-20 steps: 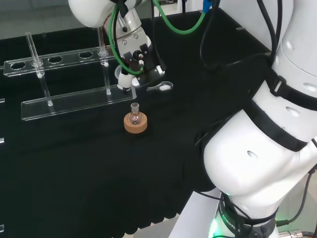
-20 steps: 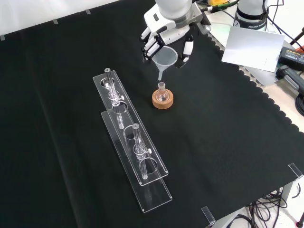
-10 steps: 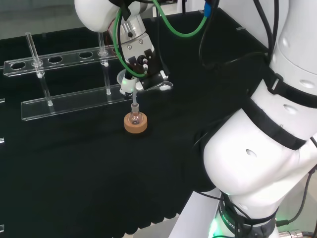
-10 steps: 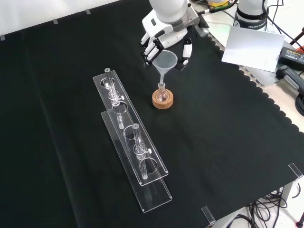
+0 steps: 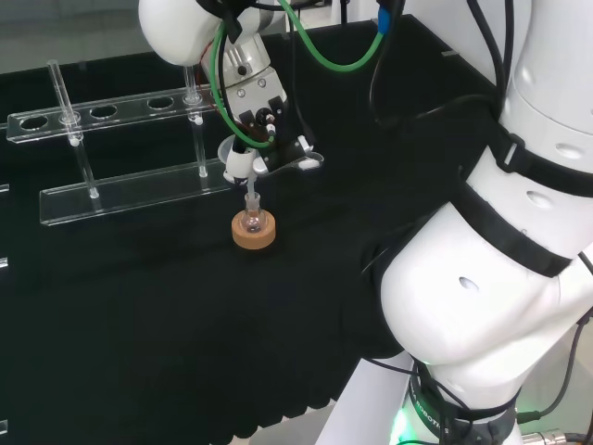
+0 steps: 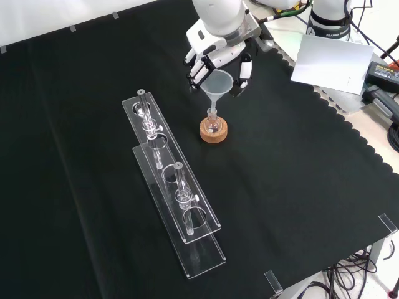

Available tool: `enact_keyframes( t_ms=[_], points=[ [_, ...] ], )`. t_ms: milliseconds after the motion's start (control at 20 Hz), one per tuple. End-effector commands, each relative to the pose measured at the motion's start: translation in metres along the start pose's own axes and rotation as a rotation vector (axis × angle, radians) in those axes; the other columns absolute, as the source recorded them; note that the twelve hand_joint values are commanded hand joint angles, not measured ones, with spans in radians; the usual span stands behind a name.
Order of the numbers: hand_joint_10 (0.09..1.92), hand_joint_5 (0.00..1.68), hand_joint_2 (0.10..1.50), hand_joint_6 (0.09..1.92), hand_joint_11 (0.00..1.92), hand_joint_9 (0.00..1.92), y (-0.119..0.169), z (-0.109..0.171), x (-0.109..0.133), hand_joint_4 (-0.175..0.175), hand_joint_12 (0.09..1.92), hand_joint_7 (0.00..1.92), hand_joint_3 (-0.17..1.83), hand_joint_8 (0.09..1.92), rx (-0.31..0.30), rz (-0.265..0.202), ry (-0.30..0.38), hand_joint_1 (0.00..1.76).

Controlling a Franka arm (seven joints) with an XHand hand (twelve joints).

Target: Place the funnel on the round-bottom flask.

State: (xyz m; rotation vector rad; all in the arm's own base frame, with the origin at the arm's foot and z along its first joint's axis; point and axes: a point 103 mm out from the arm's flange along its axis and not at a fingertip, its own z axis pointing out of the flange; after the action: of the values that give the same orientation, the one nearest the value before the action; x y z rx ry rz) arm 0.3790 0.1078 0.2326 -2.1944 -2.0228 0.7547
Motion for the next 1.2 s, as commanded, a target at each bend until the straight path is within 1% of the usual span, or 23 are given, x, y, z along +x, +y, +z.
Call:
enact_keyframes(
  t_ms=[50, 250, 600, 800, 1200],
  points=[
    [0.47, 0.60, 0.73, 0.53, 0.54, 0.97, 0.003, 0.002, 0.001, -0.004, 1.34, 0.69, 0.58, 0.70, 0.016, 0.031, -0.005, 0.88],
    [0.48, 0.60, 0.73, 0.53, 0.54, 0.97, 0.008, 0.008, 0.005, -0.004, 1.34, 0.69, 0.58, 0.70, 0.029, 0.018, -0.007, 0.88],
    [0.48, 0.60, 0.73, 0.54, 0.54, 0.97, 0.017, 0.023, 0.003, -0.005, 1.34, 0.69, 0.58, 0.70, 0.040, -0.001, 0.003, 0.88],
    [0.47, 0.60, 0.73, 0.54, 0.54, 0.96, 0.017, 0.022, 0.003, -0.005, 1.34, 0.69, 0.58, 0.70, 0.042, -0.006, -0.012, 0.88],
    [0.47, 0.58, 0.73, 0.54, 0.54, 0.94, 0.021, 0.027, 0.002, -0.007, 1.34, 0.68, 0.59, 0.70, 0.054, -0.012, -0.001, 0.87]
  ],
)
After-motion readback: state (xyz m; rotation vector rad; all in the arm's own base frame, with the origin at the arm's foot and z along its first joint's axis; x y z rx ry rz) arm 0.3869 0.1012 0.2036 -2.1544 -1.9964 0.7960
